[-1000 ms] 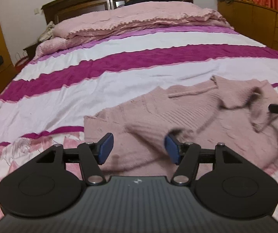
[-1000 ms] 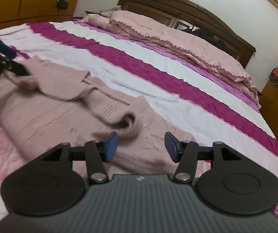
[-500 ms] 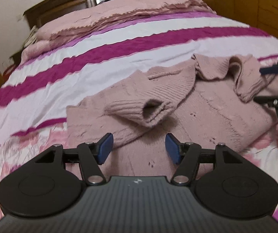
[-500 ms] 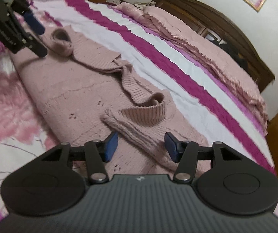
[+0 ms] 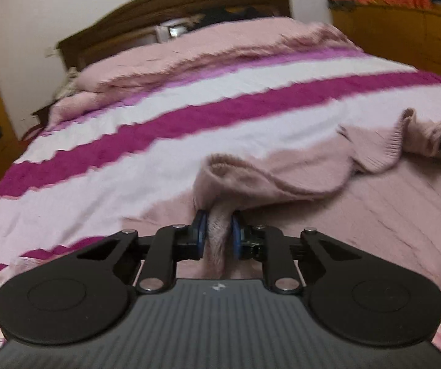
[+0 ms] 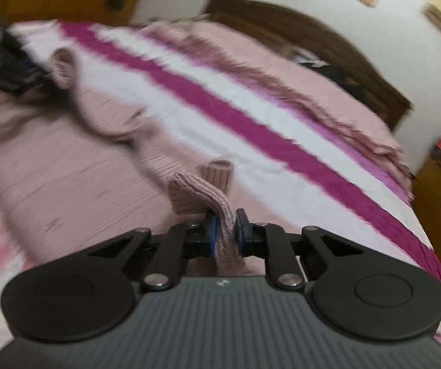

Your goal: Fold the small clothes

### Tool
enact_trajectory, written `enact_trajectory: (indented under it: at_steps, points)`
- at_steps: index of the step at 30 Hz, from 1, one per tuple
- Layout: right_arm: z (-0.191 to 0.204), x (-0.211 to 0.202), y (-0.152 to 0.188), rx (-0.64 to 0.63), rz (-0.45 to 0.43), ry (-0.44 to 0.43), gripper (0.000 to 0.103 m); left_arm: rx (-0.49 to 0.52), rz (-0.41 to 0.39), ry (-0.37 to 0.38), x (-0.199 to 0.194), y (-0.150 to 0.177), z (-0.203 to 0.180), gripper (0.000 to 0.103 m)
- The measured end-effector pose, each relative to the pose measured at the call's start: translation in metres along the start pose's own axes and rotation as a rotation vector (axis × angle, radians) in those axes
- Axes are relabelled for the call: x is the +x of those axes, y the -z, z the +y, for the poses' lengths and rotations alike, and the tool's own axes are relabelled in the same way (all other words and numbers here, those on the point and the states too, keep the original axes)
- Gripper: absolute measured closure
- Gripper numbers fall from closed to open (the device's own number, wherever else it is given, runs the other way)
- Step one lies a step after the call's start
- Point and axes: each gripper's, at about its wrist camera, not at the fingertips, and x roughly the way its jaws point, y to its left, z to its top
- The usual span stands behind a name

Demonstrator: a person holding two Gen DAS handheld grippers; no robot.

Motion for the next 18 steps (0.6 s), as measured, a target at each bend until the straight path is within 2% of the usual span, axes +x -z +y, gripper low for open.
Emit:
enact_trajectory:
  at_steps: [4,9,11,15,18]
  points:
    - [-0.034,0.026,0.001,0.144,0.057,0.095,0.085,-0.061,0.033,-0.085,0.02,-0.008,0.026,0.082]
    - [-0.055,0.055,0.017,0.269,0.197,0.123,0.074,-0.115,0.099,-0.158,0.044,-0.011,0.05,0.082]
    - [-0.059,0.053,0.022,0.308,0.181,0.11,0.072,-0.136,0.103,-0.155,0.044,-0.01,0.054,0.082]
    - [-0.065,0.037,0.02,0.347,0.136,0.126,0.05,-0.129,0.084,-0.147,0.032,-0.009,0.053,0.081]
    - [-0.066,0.019,0.016,0.355,0.085,0.145,0.05,-0.136,0.052,-0.126,0.019,-0.011,0.048,0.081]
